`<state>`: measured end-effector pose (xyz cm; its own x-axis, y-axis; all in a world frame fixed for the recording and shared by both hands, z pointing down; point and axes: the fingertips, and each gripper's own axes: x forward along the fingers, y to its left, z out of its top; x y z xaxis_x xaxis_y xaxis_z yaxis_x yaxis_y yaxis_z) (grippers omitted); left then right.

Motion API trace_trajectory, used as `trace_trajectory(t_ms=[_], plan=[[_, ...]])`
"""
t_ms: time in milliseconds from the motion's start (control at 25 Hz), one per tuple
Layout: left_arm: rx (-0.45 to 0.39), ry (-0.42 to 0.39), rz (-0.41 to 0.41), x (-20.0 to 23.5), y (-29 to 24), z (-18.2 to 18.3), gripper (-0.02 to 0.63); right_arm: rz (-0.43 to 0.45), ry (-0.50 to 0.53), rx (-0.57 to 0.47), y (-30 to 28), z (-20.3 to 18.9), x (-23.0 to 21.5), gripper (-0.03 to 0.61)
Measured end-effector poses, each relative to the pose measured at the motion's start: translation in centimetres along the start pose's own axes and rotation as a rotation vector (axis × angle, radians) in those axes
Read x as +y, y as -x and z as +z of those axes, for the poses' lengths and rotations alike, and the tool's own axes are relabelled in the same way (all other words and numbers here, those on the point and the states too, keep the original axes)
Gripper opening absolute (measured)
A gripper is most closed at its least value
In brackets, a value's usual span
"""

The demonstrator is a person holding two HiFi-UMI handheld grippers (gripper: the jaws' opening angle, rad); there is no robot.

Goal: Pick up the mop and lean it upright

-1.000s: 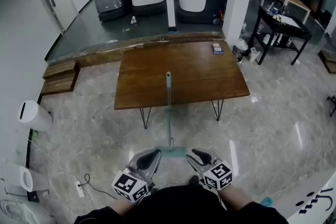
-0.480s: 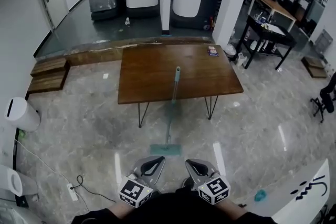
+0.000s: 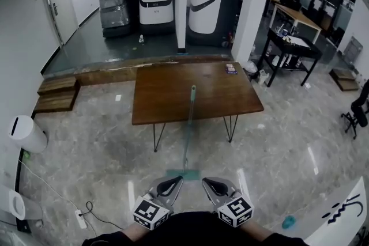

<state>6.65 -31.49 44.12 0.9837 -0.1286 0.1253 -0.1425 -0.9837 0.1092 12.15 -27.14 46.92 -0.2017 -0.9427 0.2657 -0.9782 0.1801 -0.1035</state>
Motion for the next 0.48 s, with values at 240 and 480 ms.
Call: trace_trajectory(t_ms=[240,480], plan=[[-0.002,-0.003,0.003,-1.3,-1.7,0.1,0.018,-0.001,0.012,-0.013,1.5,-0.1,-1.6,0.002],[0.013,0.01,0.013,-1.9,-1.9,-0.3,0.018,0.02,-0.001,-0.001,1.7,-1.0,-1.7,0.002]])
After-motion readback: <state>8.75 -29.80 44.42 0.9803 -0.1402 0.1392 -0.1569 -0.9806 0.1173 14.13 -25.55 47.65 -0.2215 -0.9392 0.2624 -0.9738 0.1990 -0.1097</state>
